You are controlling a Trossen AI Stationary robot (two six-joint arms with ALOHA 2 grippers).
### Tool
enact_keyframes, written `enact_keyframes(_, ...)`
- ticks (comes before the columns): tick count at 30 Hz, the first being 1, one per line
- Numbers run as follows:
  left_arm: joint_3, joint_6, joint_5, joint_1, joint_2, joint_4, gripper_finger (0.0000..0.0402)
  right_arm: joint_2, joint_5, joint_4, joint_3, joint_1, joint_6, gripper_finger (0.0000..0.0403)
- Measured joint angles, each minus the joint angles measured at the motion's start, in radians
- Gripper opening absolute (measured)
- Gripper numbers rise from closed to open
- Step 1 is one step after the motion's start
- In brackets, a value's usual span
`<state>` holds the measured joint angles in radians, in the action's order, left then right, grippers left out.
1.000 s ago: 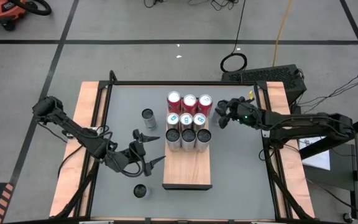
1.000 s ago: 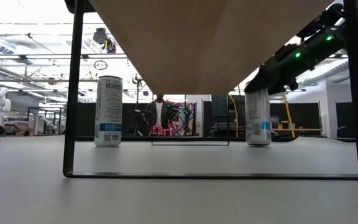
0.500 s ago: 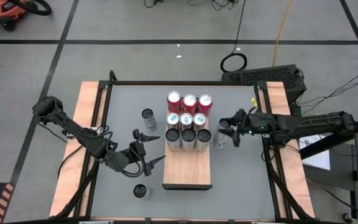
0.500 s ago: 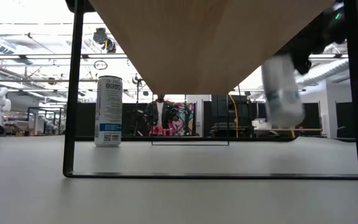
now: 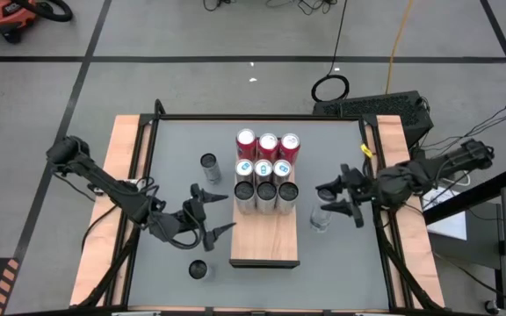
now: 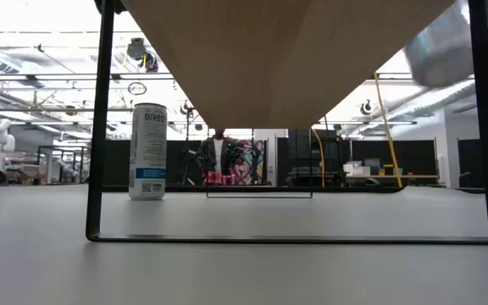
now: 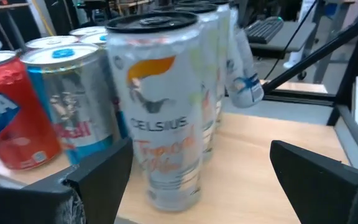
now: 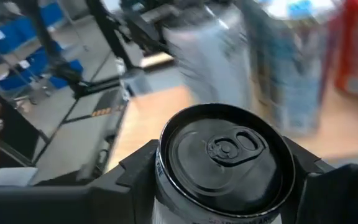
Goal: Place canned beverage on shelf
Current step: Put the top right white soda can on the shelf aligned with the other white soda can
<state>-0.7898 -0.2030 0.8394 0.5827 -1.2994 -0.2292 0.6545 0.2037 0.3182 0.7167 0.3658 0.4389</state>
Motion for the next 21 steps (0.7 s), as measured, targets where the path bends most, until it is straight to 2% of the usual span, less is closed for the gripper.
enact_keyframes(4, 0.0, 0.018, -0.04, 0.0, -0.031, -0.064, 0.0374, 0.025, 0.074, -0.006, 0.044, 0.091, -0.037, 0.0188)
enact_keyframes(8, 0.0, 0.08, -0.077, -0.001, -0.08, -0.198, 0.0374, 0.081, 0.16, -0.052, 0.087, 0.176, -0.085, 0.0188)
enact_keyframes(12, 0.0, 0.138, -0.119, 0.0, -0.116, -0.334, 0.0374, 0.152, 0.165, -0.175, 0.121, 0.243, -0.158, 0.0188)
enact_keyframes(17, 0.0, 0.159, -0.184, 0.0, -0.15, -0.425, 0.0374, 0.245, 0.162, -0.244, 0.187, 0.314, -0.246, 0.0188)
enact_keyframes(21, 0.0, 0.159, -0.237, 0.0, -0.179, -0.488, 0.0374, 0.329, 0.165, -0.305, 0.243, 0.355, -0.381, 0.0188)
